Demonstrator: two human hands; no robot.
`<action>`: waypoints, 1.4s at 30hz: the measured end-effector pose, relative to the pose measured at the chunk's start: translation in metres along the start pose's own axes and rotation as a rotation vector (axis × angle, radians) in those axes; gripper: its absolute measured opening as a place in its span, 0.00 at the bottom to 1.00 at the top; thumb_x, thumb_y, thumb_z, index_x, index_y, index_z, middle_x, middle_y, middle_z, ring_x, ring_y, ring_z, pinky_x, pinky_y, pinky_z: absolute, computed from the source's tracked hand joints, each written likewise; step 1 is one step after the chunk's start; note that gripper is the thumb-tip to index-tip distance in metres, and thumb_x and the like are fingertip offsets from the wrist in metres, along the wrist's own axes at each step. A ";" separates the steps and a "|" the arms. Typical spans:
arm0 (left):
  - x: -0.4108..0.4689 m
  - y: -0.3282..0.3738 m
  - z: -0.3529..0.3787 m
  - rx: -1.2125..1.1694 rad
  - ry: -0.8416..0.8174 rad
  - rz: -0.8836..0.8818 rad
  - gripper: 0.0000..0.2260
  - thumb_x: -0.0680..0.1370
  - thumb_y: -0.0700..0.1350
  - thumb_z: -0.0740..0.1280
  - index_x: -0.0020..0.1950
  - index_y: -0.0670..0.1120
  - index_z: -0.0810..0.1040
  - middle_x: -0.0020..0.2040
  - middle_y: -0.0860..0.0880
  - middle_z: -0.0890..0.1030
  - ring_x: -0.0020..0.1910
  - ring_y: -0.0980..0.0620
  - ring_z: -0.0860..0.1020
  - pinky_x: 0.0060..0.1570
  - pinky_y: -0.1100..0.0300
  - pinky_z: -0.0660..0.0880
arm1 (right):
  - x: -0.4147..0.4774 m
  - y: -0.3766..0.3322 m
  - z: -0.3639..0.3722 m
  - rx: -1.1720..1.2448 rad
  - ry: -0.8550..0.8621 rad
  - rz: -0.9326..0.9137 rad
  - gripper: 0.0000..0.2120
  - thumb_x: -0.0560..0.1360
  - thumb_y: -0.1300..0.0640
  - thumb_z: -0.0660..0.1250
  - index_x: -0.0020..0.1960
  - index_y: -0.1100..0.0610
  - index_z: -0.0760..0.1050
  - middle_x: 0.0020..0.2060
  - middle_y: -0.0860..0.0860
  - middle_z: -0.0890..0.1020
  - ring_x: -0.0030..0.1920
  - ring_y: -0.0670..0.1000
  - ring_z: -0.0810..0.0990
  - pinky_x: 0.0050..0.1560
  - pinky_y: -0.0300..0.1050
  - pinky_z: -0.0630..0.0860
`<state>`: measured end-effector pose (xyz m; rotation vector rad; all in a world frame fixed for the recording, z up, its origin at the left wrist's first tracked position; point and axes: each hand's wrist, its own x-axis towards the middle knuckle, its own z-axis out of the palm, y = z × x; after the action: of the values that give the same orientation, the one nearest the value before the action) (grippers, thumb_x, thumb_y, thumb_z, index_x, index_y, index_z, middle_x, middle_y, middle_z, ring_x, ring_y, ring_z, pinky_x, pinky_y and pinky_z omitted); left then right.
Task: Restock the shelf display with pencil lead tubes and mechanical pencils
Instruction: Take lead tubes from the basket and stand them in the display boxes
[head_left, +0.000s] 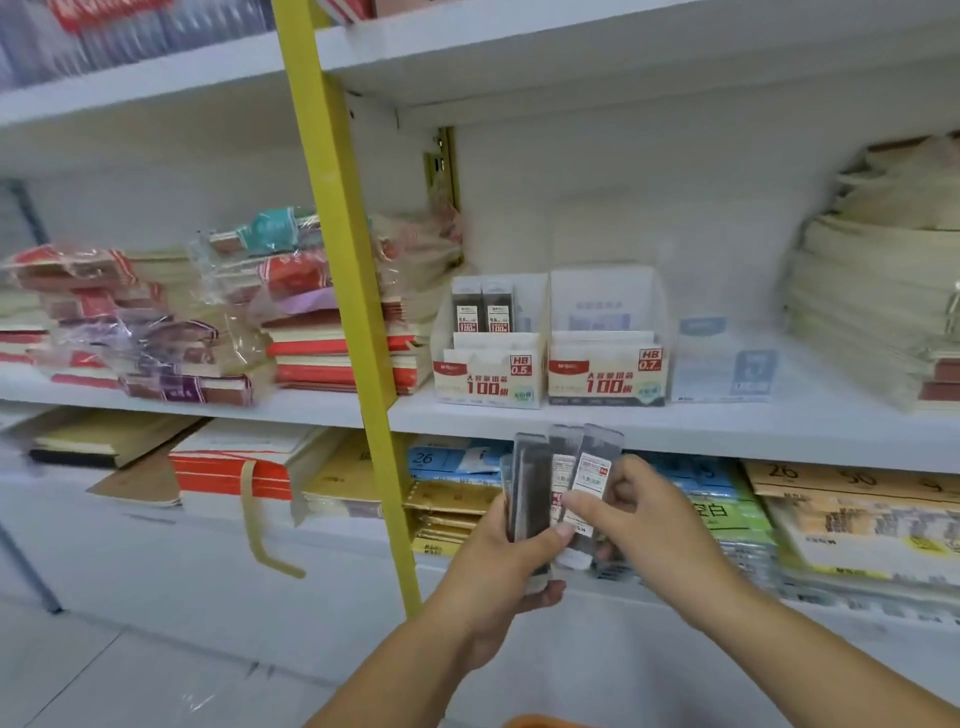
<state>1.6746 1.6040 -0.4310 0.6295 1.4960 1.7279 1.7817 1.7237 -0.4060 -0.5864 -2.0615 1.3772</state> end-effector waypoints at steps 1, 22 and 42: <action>0.004 -0.001 -0.003 -0.016 0.016 -0.010 0.12 0.76 0.47 0.75 0.57 0.60 0.80 0.48 0.54 0.86 0.53 0.49 0.81 0.44 0.59 0.80 | 0.004 0.000 0.001 0.016 -0.006 -0.010 0.07 0.74 0.51 0.72 0.48 0.47 0.75 0.41 0.41 0.85 0.33 0.40 0.82 0.31 0.35 0.77; 0.007 0.039 -0.046 0.003 0.174 0.218 0.15 0.79 0.47 0.70 0.65 0.57 0.75 0.57 0.50 0.84 0.56 0.47 0.81 0.46 0.57 0.79 | 0.024 -0.017 -0.017 0.088 -0.077 -0.055 0.14 0.80 0.58 0.62 0.53 0.40 0.79 0.36 0.53 0.85 0.33 0.49 0.81 0.41 0.42 0.76; 0.041 0.084 -0.066 -0.098 0.321 0.401 0.11 0.78 0.44 0.72 0.54 0.60 0.77 0.43 0.62 0.85 0.42 0.64 0.84 0.31 0.64 0.80 | 0.145 -0.157 -0.013 -0.521 0.192 -0.615 0.08 0.78 0.54 0.66 0.45 0.43 0.69 0.38 0.40 0.80 0.38 0.38 0.79 0.35 0.35 0.71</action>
<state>1.5810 1.5940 -0.3663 0.6565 1.5620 2.2839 1.6784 1.7678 -0.2240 -0.2305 -2.1809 0.4206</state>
